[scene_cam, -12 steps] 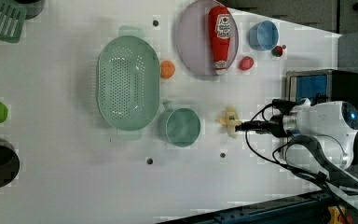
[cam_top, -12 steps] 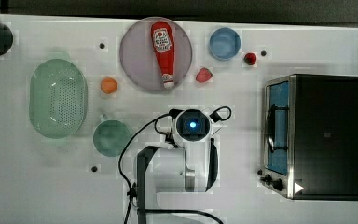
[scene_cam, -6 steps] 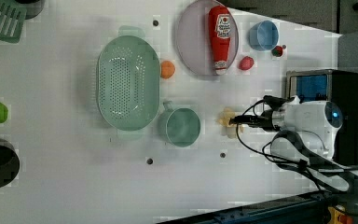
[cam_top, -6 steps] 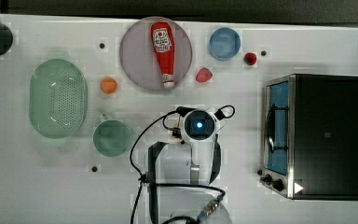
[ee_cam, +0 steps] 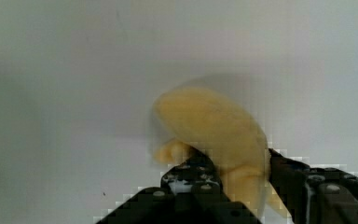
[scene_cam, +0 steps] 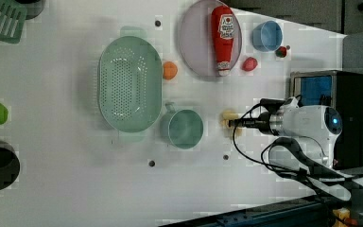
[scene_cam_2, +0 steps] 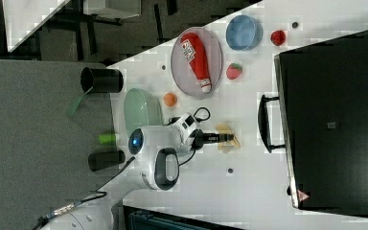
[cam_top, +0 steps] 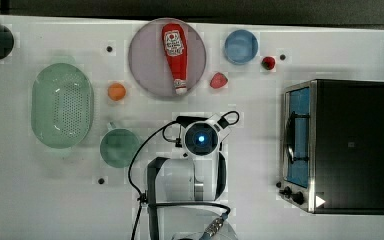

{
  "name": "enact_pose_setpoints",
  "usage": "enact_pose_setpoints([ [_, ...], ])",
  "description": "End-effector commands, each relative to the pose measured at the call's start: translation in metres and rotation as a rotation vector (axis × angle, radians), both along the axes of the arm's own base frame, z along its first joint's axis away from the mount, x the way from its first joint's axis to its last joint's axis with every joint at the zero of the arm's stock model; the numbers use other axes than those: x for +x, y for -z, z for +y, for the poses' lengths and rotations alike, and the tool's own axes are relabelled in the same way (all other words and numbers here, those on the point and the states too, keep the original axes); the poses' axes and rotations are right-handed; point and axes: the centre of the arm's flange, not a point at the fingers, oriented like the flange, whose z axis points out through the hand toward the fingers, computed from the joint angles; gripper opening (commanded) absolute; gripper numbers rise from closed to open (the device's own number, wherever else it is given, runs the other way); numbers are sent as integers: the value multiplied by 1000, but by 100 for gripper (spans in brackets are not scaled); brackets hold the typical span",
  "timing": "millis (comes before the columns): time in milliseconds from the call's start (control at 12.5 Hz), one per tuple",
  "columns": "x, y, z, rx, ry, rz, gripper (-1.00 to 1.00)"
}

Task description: Pick Banana and place it in mug.

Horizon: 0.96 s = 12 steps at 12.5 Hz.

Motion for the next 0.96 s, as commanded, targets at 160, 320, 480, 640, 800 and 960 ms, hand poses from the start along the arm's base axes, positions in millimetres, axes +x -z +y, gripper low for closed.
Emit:
enact_pose_setpoints([
  [160,8,-41,-24,0,45,-74,-37],
  [320,9,-84,-28,2,58,-64,-37],
  [480,11,-145,-28,4,60,-62,-37],
  [640,6,-192,-23,6,52,-43,-37],
  [800,1,-238,-10,2,56,-45,-37],
  [960,-7,-276,13,-9,91,-38,-37],
])
